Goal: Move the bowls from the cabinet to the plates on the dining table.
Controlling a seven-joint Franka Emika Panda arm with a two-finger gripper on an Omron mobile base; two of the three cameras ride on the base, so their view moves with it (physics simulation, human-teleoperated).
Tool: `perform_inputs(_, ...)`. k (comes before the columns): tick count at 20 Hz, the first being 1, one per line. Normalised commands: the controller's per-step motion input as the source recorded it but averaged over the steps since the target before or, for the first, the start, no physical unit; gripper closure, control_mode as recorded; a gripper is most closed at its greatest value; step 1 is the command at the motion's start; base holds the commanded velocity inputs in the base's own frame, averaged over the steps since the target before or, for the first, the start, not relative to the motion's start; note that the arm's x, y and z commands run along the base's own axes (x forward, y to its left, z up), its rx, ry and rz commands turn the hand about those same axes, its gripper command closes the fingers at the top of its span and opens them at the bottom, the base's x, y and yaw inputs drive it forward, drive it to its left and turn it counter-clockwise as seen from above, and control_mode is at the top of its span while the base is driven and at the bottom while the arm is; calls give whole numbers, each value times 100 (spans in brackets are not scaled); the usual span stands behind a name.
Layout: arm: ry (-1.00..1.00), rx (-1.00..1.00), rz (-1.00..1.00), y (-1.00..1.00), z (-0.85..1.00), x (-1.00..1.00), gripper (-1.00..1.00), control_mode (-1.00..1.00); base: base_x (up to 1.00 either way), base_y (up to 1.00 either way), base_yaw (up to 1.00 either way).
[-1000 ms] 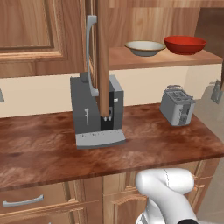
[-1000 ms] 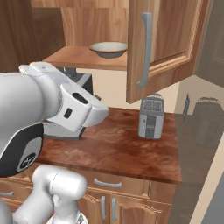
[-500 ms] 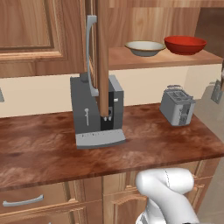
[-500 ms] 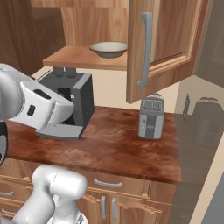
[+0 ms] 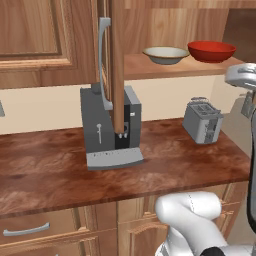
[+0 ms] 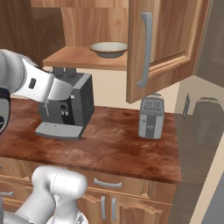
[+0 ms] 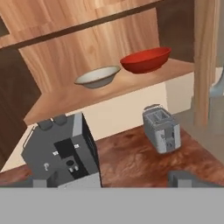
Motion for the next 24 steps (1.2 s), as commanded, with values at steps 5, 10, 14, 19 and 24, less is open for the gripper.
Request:
perform_inputs(5,6,-14,0,-4,0,74,-100,-100,0,0,0)
perform_inputs(10,2,-13,0,-12,-5,84,-100,-100,0,0,0)
perform_inputs(14,0,-17,0,-21,-2,77,-100,-100,0,0,0)
perform_inputs(19,3,-22,0,-31,0,49,-100,-100,0,0,0)
perform_inputs(24,10,-25,0,-28,0,28,-100,-100,0,0,0)
